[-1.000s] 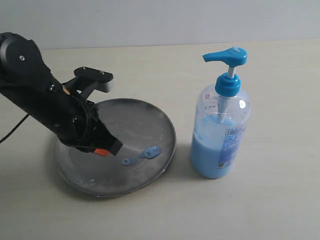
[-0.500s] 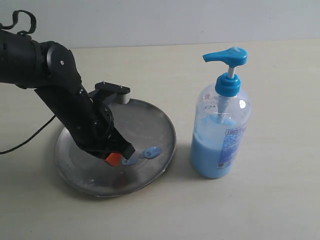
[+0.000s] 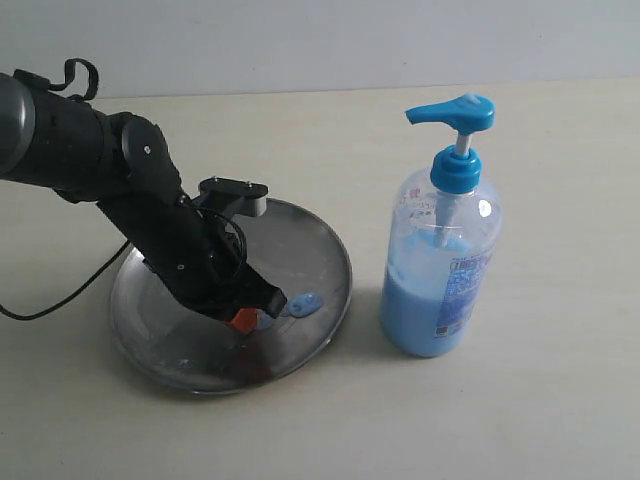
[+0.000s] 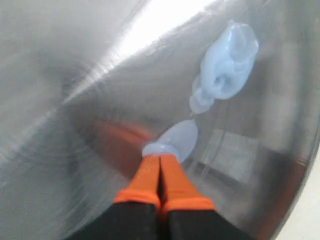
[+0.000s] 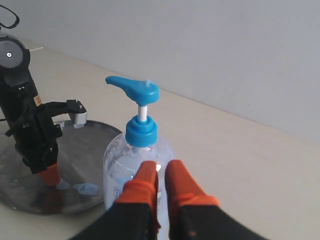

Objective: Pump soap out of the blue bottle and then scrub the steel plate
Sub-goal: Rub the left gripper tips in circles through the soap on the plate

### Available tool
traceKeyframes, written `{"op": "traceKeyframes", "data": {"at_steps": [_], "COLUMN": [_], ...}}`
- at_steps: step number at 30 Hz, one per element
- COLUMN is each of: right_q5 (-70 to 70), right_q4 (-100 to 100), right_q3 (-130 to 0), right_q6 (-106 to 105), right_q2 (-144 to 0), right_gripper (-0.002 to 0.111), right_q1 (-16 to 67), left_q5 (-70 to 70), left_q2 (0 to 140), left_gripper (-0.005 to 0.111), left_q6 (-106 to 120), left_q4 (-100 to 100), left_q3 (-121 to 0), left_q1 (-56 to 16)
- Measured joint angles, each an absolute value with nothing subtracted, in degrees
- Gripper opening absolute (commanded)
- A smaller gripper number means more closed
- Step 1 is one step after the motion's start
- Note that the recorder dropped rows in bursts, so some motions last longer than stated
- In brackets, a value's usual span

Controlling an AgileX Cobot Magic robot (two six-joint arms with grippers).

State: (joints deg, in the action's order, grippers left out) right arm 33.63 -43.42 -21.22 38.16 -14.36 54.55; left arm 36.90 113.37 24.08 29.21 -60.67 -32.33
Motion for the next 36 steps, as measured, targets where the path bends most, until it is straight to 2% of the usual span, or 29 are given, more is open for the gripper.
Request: {"op": "traceKeyframes", "data": {"at_steps": [10,17,36], "right_q5": [33.24,33.24,33.24], "right_q4": [-44.4,-44.4,-44.54], "right_q3": [-21.13,-21.13,-21.13], "right_q6": [38.16,38.16,38.16], "right_q2": [-14.04,-14.04,-14.04], "right_gripper": [0.009,0.009,0.009], "right_q1": [54.55,54.55,54.55], "left_q5": [34.84,35.1,32.23], "left_q2": [113.58,114.04,118.81], "left_gripper": [0.0,0.0,0.0], "left_q6": [24.64,26.32,26.36], "left_q4": [30.56,31.38,37.34], "left_q3": [-60.8,-61.12,-69.63], "left_q1": [-32.46,-35.56,-36.98]}}
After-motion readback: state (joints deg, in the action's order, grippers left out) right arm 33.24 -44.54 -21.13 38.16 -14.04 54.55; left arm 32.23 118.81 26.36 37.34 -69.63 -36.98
